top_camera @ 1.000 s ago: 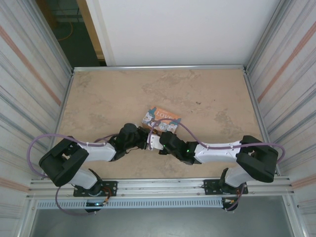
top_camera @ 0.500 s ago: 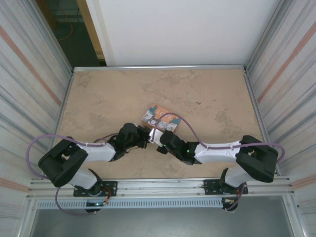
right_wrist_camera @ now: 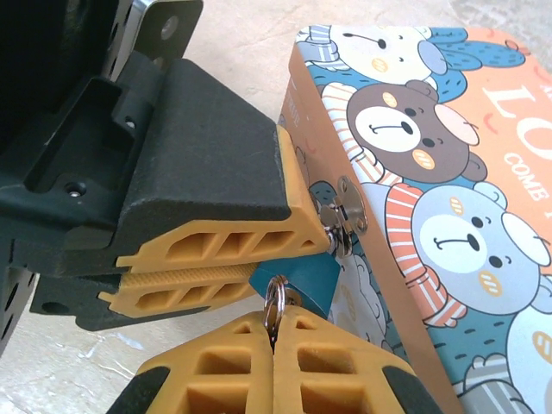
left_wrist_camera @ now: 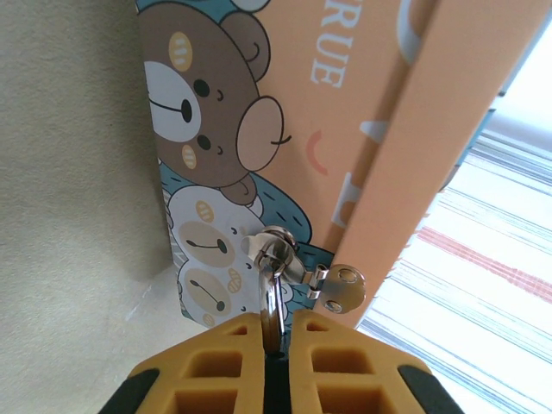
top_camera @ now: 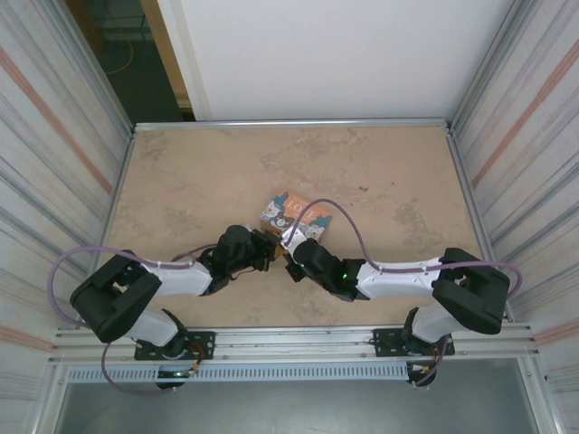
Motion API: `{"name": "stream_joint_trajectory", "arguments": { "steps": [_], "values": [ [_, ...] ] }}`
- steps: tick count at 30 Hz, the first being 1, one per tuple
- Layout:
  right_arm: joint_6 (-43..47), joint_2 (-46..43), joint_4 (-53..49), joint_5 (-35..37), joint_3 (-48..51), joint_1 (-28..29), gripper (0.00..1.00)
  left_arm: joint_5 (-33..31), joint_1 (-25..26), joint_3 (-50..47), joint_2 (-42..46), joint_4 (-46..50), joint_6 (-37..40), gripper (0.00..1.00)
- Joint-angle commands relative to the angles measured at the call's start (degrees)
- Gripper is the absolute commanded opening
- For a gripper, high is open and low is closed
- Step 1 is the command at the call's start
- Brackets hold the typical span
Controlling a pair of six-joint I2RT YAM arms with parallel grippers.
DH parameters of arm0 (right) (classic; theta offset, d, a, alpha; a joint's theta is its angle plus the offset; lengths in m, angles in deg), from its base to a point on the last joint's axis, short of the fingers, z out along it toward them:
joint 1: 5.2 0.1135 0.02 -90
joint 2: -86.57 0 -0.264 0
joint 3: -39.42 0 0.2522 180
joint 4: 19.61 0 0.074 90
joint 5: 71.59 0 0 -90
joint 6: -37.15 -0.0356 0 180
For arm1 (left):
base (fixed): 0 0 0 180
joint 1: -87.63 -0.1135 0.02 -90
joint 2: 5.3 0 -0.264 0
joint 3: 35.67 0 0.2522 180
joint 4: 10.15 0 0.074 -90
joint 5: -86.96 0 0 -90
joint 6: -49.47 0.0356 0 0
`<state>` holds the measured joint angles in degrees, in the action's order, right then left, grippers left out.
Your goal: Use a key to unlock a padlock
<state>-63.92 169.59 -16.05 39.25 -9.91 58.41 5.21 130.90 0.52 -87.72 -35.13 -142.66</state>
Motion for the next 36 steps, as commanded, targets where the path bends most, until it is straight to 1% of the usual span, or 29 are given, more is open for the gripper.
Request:
{"name": "stream_joint_trajectory", "arguments": {
  "steps": [1,6,26,29,36],
  "values": [
    [-7.5,-1.6,3.9,0.0,-2.8,-0.9,0.00,2.8,2.0,0.9,-0.4,-1.1,0.4,0.00],
    [-10.5,-2.1,1.7,-0.2,-3.2,-2.0,0.00,3.1,2.1,1.1,-1.0,-1.4,0.3,0.00],
    [-14.4,-2.9,-2.5,-0.1,-3.2,-2.7,0.00,2.7,2.1,1.0,-1.2,-2.1,0.3,0.00],
    [-15.3,-3.6,-2.8,-0.2,-2.7,-2.7,0.00,2.4,2.1,1.4,-0.7,-1.7,1.1,0.08],
    [-18.1,-6.9,-4.2,-0.4,-0.4,-3.6,0.00,1.3,2.1,1.8,2.1,1.4,3.6,0.32]
  ]
}}
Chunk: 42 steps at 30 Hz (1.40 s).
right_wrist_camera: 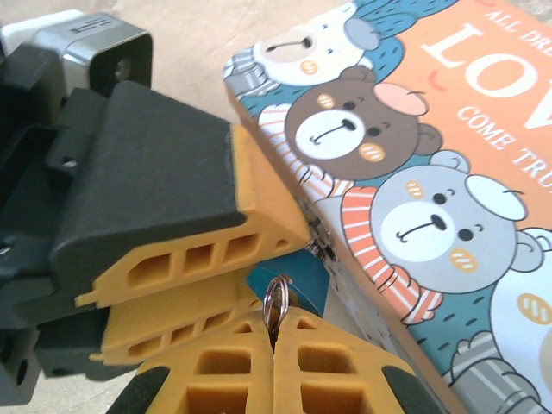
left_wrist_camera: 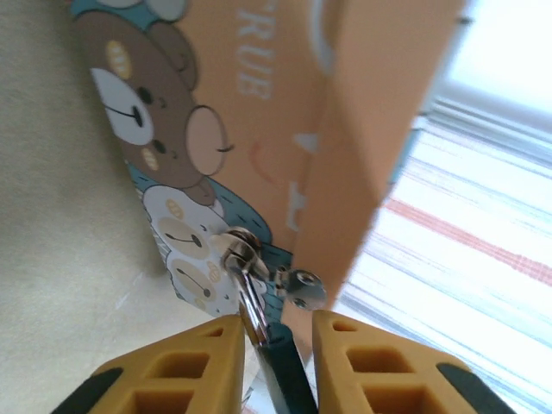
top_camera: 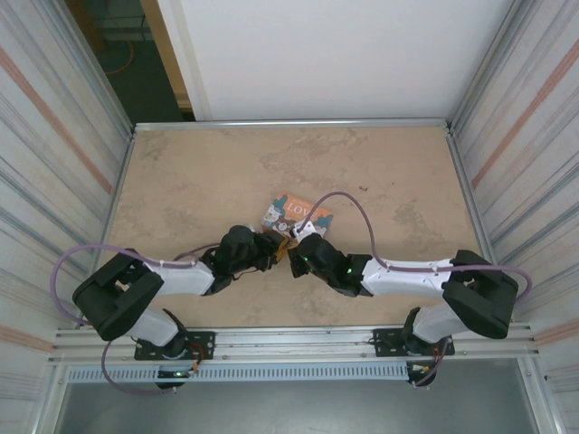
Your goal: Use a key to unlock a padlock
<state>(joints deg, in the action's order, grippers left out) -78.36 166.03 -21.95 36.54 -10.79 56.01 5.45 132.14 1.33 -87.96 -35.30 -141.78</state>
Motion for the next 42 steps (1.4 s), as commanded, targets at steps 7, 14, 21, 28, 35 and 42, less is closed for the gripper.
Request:
{"name": "stream_joint_trajectory", "arguments": {
  "steps": [7,14,21,28,35,42],
  "values": [
    [-6.7,-6.5,-3.1,0.5,1.6,-2.7,0.00,-0.4,0.1,0.9,8.0,8.3,5.8,0.53],
    [-10.7,-10.7,-7.2,-0.3,3.5,-3.5,0.00,-4.1,-1.2,2.8,17.2,21.6,13.2,0.59],
    [-19.2,-16.9,-10.6,0.0,7.5,-4.9,0.00,-9.0,-1.9,11.4,27.1,40.1,29.9,0.65],
    [-26.2,-20.6,-10.8,-6.4,11.3,-9.4,0.00,-14.4,-1.9,17.8,31.6,50.2,40.0,0.66],
    [-31.1,-24.4,-10.9,-8.1,14.8,-11.7,0.00,-14.6,-1.9,16.9,32.4,50.1,40.4,0.67],
    [-33.8,-26.3,-9.5,-12.2,17.9,-14.7,0.00,-14.8,-1.9,16.8,32.1,49.8,40.7,0.68]
  ]
}}
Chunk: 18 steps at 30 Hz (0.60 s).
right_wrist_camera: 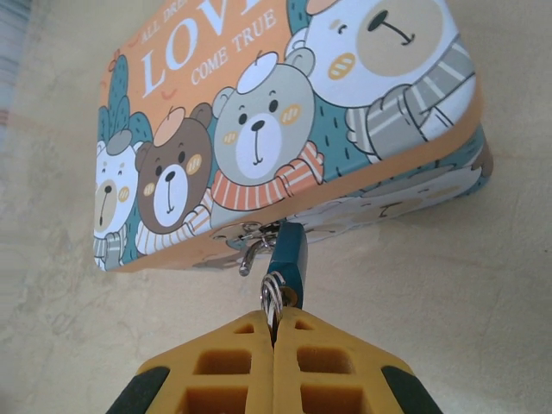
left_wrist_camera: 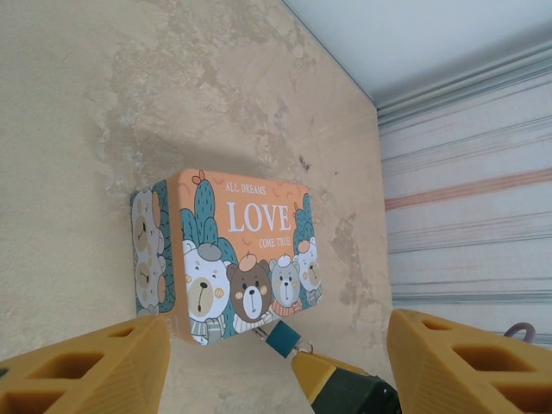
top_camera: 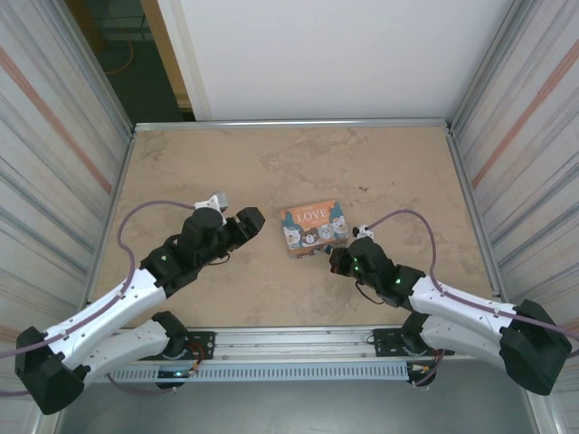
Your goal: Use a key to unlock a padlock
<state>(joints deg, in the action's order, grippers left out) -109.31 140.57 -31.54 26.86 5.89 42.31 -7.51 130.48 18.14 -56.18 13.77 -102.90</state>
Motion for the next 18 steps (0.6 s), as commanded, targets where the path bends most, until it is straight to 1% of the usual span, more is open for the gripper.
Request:
{"name": "stream_joint_trajectory", "arguments": {
  "steps": [1,7,15,16,18],
  "values": [
    [-3.1,-0.9,0.2,-3.0,1.5,-1.3,0.00,-1.8,-0.2,0.0,0.3,0.8,1.9,0.68],
    [-4.4,0.0,2.0,-6.5,3.3,-3.1,0.00,-1.9,-0.3,0.3,-0.3,0.7,2.0,0.68],
    [-5.8,0.9,2.6,-7.6,4.1,-4.5,0.00,-1.6,-0.3,1.1,-1.7,0.7,2.1,0.68],
    [-5.8,0.9,2.5,-7.7,4.0,-4.5,0.01,-1.6,-0.3,1.2,-1.9,0.6,2.2,0.68],
    [-5.7,1.0,2.2,-7.7,3.9,-4.6,0.09,-1.6,-0.3,1.4,-2.3,0.6,2.3,0.68]
  ]
}}
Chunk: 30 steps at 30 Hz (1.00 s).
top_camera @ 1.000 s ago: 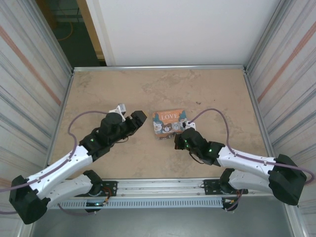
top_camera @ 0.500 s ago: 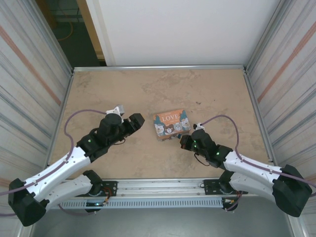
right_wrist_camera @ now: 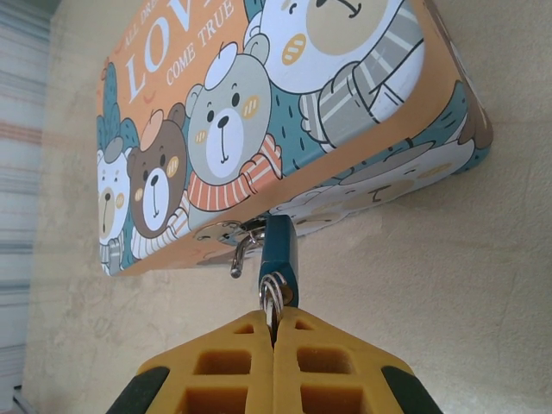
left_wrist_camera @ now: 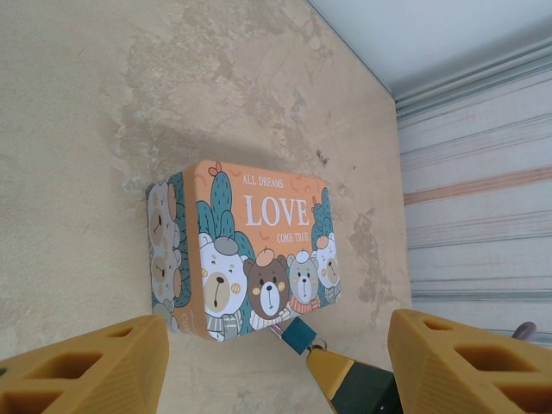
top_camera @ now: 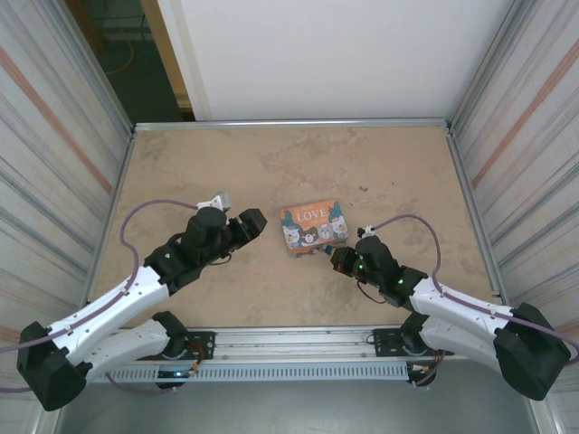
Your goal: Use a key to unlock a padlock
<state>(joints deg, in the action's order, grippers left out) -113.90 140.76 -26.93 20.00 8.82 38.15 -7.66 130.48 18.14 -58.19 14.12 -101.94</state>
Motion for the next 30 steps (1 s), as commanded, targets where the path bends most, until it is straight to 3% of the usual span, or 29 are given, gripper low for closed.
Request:
{"name": "stream_joint_trajectory", "arguments": {
  "steps": [1,6,14,21,30],
  "values": [
    [-1.1,0.8,-2.6,-0.8,0.9,-0.5,0.13,-1.4,-0.3,1.6,-0.5,0.3,1.4,0.68],
    [-0.6,0.7,-4.0,-0.5,0.4,-0.5,0.25,-1.4,-0.6,2.0,-1.6,0.4,2.4,0.69],
    [3.1,-0.1,-6.5,-0.6,-1.5,-1.4,0.32,4.8,-5.5,2.1,-4.3,0.2,5.7,0.69],
    [9.2,-1.2,-3.0,-7.8,-1.7,-6.1,0.52,16.4,-12.0,2.7,-10.9,-1.2,10.1,0.70],
    [10.3,0.5,0.9,-14.0,-1.8,-11.2,0.87,30.4,-13.5,8.9,-25.6,-5.0,15.3,0.71]
  ]
}}
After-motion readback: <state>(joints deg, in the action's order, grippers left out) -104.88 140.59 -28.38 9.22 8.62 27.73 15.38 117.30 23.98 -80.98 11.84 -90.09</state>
